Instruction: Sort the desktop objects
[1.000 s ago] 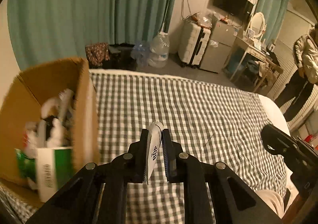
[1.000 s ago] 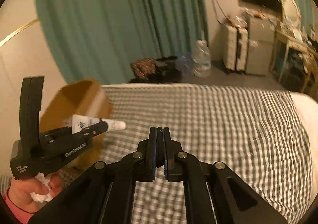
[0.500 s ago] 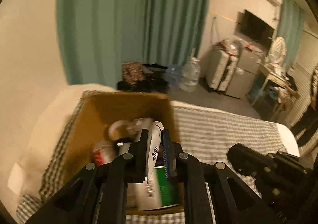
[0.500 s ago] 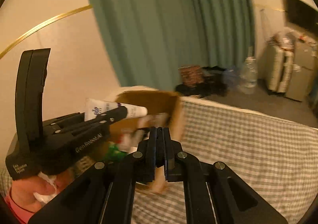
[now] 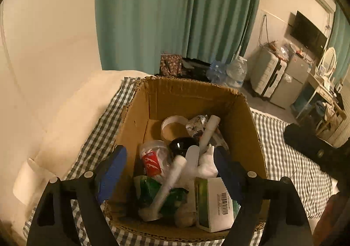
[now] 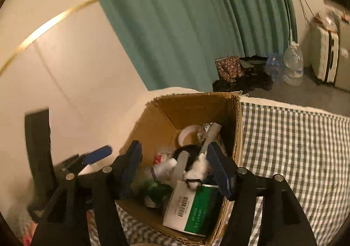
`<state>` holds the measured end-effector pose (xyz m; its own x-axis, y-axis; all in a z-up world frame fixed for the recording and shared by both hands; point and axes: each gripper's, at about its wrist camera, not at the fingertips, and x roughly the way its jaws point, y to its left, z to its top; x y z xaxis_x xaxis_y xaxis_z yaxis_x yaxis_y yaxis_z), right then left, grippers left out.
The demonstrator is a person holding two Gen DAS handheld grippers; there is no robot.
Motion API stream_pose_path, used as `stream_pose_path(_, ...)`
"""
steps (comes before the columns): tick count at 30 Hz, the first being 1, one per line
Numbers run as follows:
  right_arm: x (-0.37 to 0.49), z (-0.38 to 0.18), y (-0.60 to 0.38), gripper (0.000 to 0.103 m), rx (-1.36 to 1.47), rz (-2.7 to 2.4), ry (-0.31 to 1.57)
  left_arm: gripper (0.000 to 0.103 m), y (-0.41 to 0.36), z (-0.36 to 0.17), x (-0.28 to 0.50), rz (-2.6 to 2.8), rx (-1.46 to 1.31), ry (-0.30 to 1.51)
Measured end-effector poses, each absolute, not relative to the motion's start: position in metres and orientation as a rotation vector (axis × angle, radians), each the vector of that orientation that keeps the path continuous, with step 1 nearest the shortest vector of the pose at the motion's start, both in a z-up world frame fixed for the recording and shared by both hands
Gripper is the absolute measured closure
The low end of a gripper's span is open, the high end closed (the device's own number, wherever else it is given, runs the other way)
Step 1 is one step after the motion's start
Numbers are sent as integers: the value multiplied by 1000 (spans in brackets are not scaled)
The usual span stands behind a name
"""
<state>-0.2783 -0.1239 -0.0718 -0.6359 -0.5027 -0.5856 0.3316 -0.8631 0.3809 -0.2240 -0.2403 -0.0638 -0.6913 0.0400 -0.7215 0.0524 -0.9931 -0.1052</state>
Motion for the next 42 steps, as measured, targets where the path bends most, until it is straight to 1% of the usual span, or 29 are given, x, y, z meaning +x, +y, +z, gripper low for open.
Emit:
stream_pose_path(3,-271,-65,-106,40,967,-2529,-341,18,-238,-62,-212,-2881,1223,186)
stream_pose_path(5,-259,-61,-90,39,957,-2610,-314,11,-232,-58,-202,-2885,1194,162)
stream_pose_path(6,-254,-60,-83,35,965,-2645,-299,8,-228,-56,-195,-2888,1169,151)
stream_pose_path(7,-246,-59,-74,33,979,-2687,-278,7,-225,-54,-188,-2895,1147,145)
stream_pose_path(8,-239,-59,-68,27,987,-2714,-261,7,-220,-52,-178,-2911,1119,142)
stream_pose_path(10,-220,-59,-56,20,999,-2792,-221,0,-212,-49,-166,-2930,1086,142)
stream_pose_path(12,-203,-62,-47,6,1010,-2869,-216,0,-200,-49,-153,-2963,1043,109)
stream_pose_path(14,-182,-69,-39,0,1000,-2914,-232,0,-185,-52,-144,-2989,999,31)
stream_pose_path(17,-171,-82,-41,0,1075,-2949,-110,0,-167,-56,-138,-3007,1003,-72)
stream_pose_path(18,-169,-86,-44,0,1125,-2968,-50,0,-161,-57,-135,-3009,1006,-87)
stream_pose_path(19,-165,-89,-44,0,1145,-2984,-37,0,-158,-57,-133,-3013,1007,-90)
stream_pose_path(23,-161,-91,-41,0,1149,-2997,-133,0,-151,-57,-131,-3028,1038,-67)
stream_pose_path(27,-158,-91,-42,0,1144,-3037,-77,0,-144,-63,-134,-3028,1069,-93)
stream_pose_path(32,-161,-94,-38,0,1190,-3033,-138,0,-141,-69,-136,-2998,1081,-126)
stream_pose_path(42,-160,-93,-39,0,1187,-3052,-124,0,-147,-72,-140,-2973,1089,-125)
